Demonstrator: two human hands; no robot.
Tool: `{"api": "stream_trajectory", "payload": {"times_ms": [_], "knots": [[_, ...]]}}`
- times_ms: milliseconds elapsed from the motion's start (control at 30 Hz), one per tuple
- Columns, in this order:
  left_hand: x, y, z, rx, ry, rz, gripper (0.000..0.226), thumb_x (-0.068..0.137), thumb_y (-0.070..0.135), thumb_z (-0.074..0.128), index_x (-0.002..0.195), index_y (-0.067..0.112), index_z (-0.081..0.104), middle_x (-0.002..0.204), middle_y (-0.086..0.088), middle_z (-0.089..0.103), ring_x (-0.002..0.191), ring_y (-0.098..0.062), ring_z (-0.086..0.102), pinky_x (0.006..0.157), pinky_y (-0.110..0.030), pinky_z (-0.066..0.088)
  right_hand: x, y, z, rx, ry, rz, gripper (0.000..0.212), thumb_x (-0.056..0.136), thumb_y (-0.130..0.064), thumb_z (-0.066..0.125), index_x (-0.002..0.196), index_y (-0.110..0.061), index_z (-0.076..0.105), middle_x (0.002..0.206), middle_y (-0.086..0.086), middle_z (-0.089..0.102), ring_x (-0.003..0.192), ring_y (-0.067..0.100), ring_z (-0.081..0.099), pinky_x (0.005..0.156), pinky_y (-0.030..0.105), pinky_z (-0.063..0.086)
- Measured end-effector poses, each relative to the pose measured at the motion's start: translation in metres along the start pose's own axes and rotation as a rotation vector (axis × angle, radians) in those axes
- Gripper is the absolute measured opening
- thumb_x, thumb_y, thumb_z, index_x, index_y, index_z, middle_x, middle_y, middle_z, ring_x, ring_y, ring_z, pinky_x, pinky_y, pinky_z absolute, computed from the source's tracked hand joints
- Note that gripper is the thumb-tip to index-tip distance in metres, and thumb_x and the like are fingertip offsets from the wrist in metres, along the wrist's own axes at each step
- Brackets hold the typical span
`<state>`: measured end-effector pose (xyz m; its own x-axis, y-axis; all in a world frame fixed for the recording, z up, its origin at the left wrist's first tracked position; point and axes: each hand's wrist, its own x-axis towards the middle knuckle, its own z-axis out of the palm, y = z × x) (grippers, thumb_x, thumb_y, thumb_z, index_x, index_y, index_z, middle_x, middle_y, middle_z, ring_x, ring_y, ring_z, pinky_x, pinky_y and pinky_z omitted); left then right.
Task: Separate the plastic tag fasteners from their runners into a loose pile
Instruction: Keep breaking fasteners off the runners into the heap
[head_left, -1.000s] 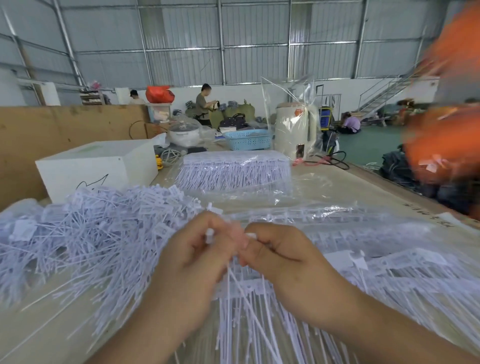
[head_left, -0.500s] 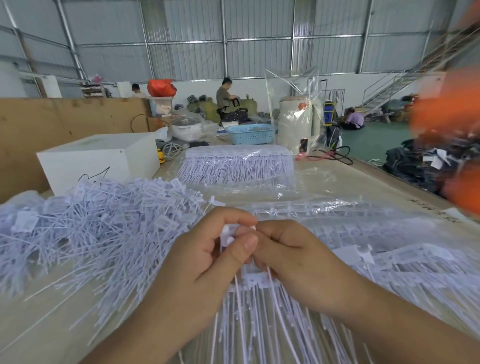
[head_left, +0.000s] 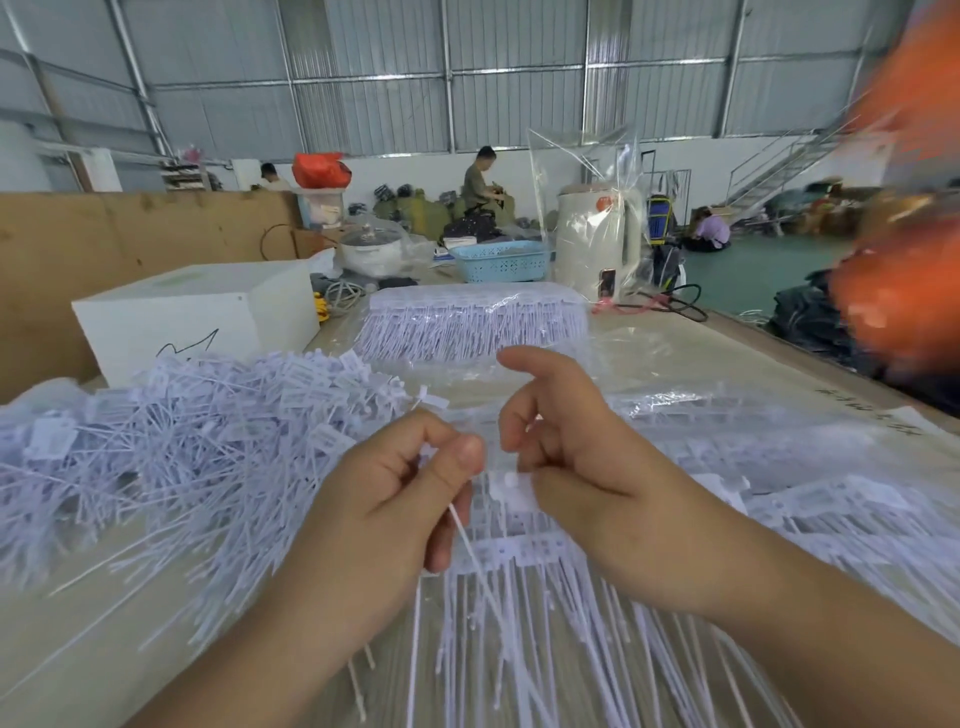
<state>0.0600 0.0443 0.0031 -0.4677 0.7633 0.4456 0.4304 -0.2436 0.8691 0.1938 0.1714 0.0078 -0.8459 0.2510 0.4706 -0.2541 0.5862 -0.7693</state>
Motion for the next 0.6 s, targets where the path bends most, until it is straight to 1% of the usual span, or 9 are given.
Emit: {"api": "stream_trajectory", "payload": {"times_ms": [100, 200, 233, 333, 400, 467, 533, 600], "knots": [[-0.004, -0.001, 0.003, 0.073, -0.056, 0.02, 0.017, 0.08, 0.048, 0.056, 0.074, 0.035, 0.063, 0.05, 0.0, 0.056, 0.041, -0.011, 0.051, 0.047, -0.017, 0.042, -0.001, -0.005, 0.004, -0.026, -0.032, -0.025, 0.067, 0.091, -0.007, 0.042, 0.14, -0.049, 0.022, 0.103, -0.008, 0.045, 0.061, 0.015, 0.044, 0.054, 0.026, 0.041], [-0.003, 0.002, 0.001, 0.042, -0.108, 0.035, 0.013, 0.082, 0.046, 0.06, 0.078, 0.035, 0.065, 0.051, 0.006, 0.054, 0.042, -0.009, 0.051, 0.049, -0.014, 0.042, 0.0, -0.007, 0.003, 0.05, -0.005, -0.009, 0.066, 0.093, -0.006, 0.048, 0.138, -0.05, 0.028, 0.102, -0.003, 0.047, 0.065, 0.032, 0.043, 0.055, 0.039, 0.041], [-0.003, 0.003, 0.0, 0.004, -0.129, 0.029, 0.015, 0.081, 0.048, 0.063, 0.079, 0.034, 0.066, 0.051, 0.006, 0.054, 0.042, -0.009, 0.051, 0.049, -0.015, 0.042, 0.001, -0.007, 0.002, 0.075, 0.015, -0.006, 0.066, 0.092, -0.005, 0.051, 0.137, -0.049, 0.03, 0.104, -0.005, 0.046, 0.066, 0.033, 0.044, 0.055, 0.039, 0.041], [-0.001, 0.003, -0.004, -0.113, -0.193, -0.005, 0.026, 0.073, 0.052, 0.062, 0.079, 0.027, 0.068, 0.054, 0.001, 0.058, 0.042, -0.013, 0.05, 0.048, -0.018, 0.042, 0.002, -0.003, 0.0, 0.157, 0.073, 0.0, 0.07, 0.088, -0.002, 0.058, 0.136, -0.047, 0.036, 0.107, -0.008, 0.047, 0.066, 0.027, 0.044, 0.056, 0.033, 0.04], [0.0, 0.004, -0.006, -0.161, -0.226, -0.022, 0.021, 0.071, 0.048, 0.064, 0.073, 0.027, 0.066, 0.054, -0.002, 0.059, 0.041, -0.013, 0.05, 0.046, -0.015, 0.041, 0.003, -0.002, 0.001, 0.213, 0.106, 0.004, 0.069, 0.082, -0.004, 0.06, 0.133, -0.047, 0.042, 0.105, -0.007, 0.048, 0.065, 0.027, 0.043, 0.057, 0.03, 0.04], [-0.001, 0.005, -0.009, -0.184, -0.284, -0.036, 0.016, 0.07, 0.044, 0.068, 0.069, 0.028, 0.064, 0.055, -0.001, 0.06, 0.042, -0.013, 0.052, 0.047, -0.014, 0.041, 0.004, -0.001, 0.002, 0.253, 0.137, 0.011, 0.064, 0.08, -0.005, 0.061, 0.129, -0.044, 0.047, 0.103, -0.008, 0.05, 0.064, 0.027, 0.043, 0.056, 0.032, 0.039], [-0.003, 0.005, -0.009, -0.145, -0.388, -0.049, 0.013, 0.068, 0.039, 0.074, 0.071, 0.028, 0.067, 0.058, 0.003, 0.06, 0.046, -0.011, 0.053, 0.049, -0.017, 0.044, 0.005, -0.001, 0.004, 0.229, 0.159, 0.004, 0.054, 0.08, -0.005, 0.059, 0.123, -0.038, 0.055, 0.102, -0.007, 0.051, 0.063, 0.021, 0.049, 0.059, 0.029, 0.043], [-0.007, 0.003, -0.005, -0.038, -0.449, -0.039, 0.016, 0.066, 0.04, 0.076, 0.075, 0.029, 0.068, 0.058, 0.006, 0.054, 0.048, -0.009, 0.047, 0.049, -0.018, 0.04, 0.005, -0.002, 0.006, 0.165, 0.16, 0.003, 0.043, 0.081, -0.005, 0.057, 0.115, -0.031, 0.062, 0.099, -0.004, 0.052, 0.063, 0.015, 0.054, 0.063, 0.027, 0.046]]}}
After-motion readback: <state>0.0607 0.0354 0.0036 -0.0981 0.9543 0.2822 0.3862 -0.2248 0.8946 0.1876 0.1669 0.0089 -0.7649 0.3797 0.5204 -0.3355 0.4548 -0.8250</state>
